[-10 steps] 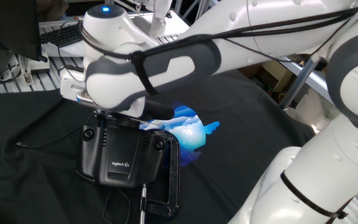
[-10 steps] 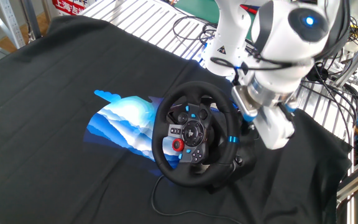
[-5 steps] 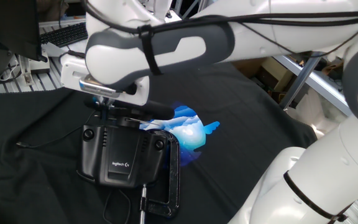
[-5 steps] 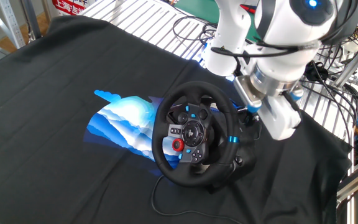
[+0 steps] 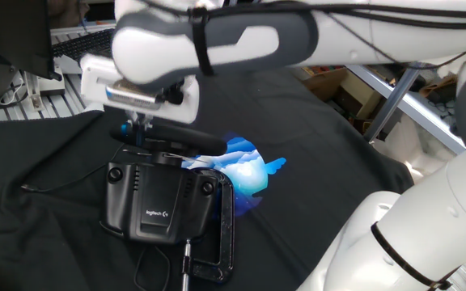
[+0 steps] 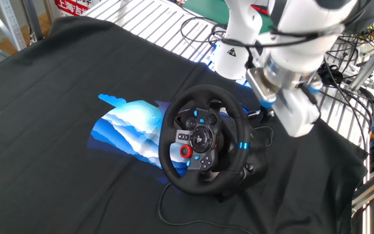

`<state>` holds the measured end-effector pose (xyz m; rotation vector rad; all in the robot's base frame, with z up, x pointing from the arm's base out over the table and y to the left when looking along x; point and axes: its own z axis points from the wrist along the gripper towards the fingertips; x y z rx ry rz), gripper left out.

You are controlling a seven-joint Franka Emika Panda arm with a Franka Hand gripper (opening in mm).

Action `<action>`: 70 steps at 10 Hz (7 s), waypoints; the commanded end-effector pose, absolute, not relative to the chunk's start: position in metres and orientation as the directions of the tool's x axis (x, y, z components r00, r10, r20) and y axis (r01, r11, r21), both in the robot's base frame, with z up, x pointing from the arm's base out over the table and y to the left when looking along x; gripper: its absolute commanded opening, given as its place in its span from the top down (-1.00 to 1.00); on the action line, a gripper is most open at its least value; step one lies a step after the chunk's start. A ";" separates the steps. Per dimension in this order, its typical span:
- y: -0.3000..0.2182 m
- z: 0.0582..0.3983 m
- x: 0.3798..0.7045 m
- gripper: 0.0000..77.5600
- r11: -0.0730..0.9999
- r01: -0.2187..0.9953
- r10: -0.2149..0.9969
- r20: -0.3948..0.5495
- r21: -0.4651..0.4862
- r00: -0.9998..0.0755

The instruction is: Rotate the steering wheel 90 degrees clockwise

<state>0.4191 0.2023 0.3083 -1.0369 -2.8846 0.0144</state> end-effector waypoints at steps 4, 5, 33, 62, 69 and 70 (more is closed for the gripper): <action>0.200 0.337 0.433 0.96 0.749 0.660 0.662 0.070 -0.048 -0.746; 0.199 0.335 0.435 0.96 0.737 0.674 0.676 0.063 -0.049 -0.735; 0.175 0.330 0.473 0.96 0.882 0.468 0.471 0.060 -0.058 -0.880; 0.172 0.326 0.491 0.96 0.957 0.257 0.272 0.107 -0.135 -0.956; 0.171 0.323 0.473 0.96 0.957 0.257 0.272 0.114 -0.133 -0.955; 0.171 0.323 0.470 0.96 0.957 0.260 0.275 0.115 -0.130 -0.954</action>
